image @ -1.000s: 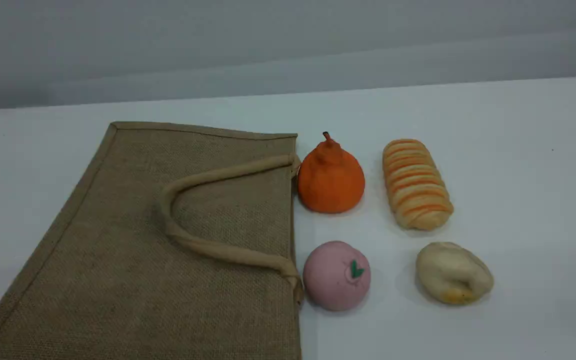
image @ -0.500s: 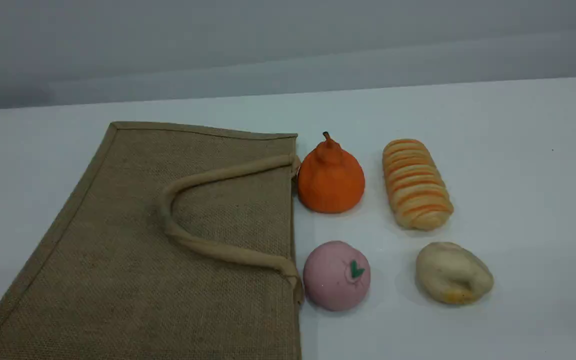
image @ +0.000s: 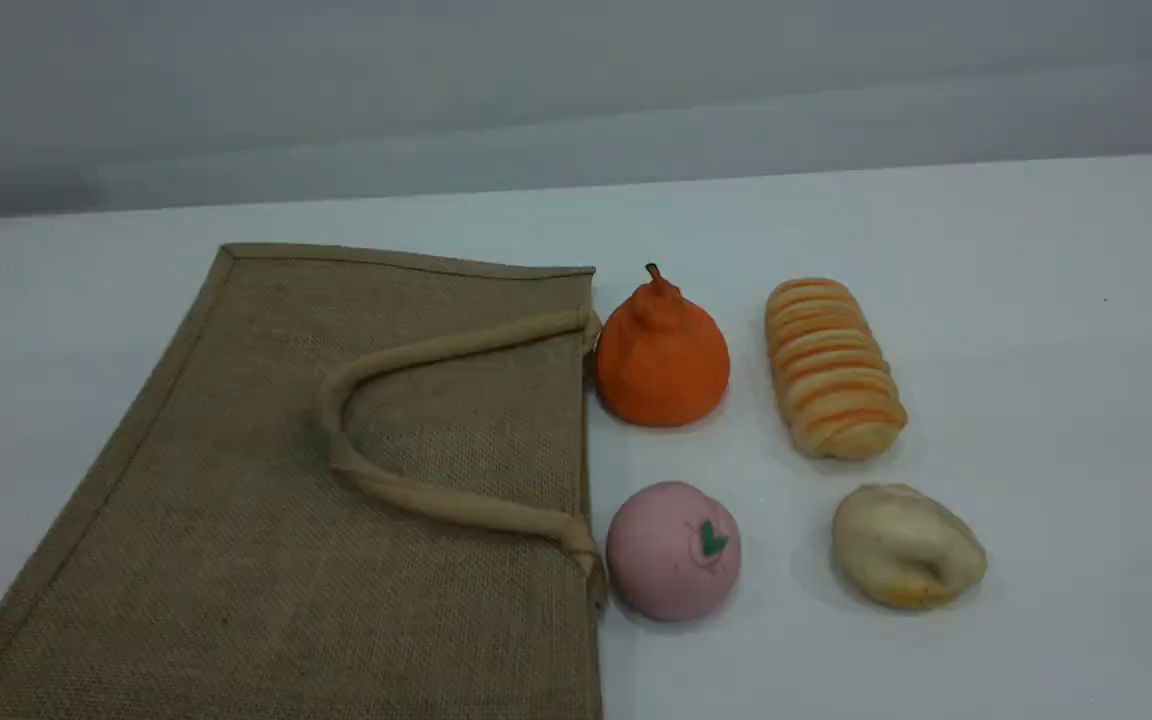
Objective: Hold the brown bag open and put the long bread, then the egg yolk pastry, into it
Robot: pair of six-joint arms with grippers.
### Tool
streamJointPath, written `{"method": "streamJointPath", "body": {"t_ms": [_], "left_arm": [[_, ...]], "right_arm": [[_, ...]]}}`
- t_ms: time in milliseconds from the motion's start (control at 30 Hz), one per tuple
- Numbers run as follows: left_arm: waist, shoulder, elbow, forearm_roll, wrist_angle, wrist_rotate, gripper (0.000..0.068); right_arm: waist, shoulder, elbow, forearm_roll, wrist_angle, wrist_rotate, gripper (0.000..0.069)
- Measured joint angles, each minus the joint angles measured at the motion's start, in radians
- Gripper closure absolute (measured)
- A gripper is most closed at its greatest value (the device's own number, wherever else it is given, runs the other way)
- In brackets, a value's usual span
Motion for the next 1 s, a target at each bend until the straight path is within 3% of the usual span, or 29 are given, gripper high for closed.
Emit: {"method": "streamJointPath", "body": {"t_ms": [333, 467, 600, 800, 1000], "left_arm": [[0.000, 0.564, -0.108, -0.140, -0.197, 0.003, 0.0183], [0.000, 0.748, -0.114, -0.147, -0.276, 0.003, 0.0183], [0.000, 0.898, -0.115, -0.208, -0.355, 0.009, 0.0183], [0.000, 1.086, -0.115, -0.352, -0.422, 0.118, 0.0183], [-0.013, 1.243, -0.133, -0.527, -0.485, 0.268, 0.0183]], "right_arm": [[0.000, 0.492, -0.004, 0.217, -0.343, -0.035, 0.0212], [0.000, 0.644, -0.004, 0.263, -0.413, -0.049, 0.0212], [0.000, 0.775, -0.004, 0.288, -0.468, -0.053, 0.0212], [0.001, 0.911, -0.006, 0.315, -0.538, -0.072, 0.0212], [0.001, 0.978, -0.066, 0.321, -0.524, -0.078, 0.0212]]}}
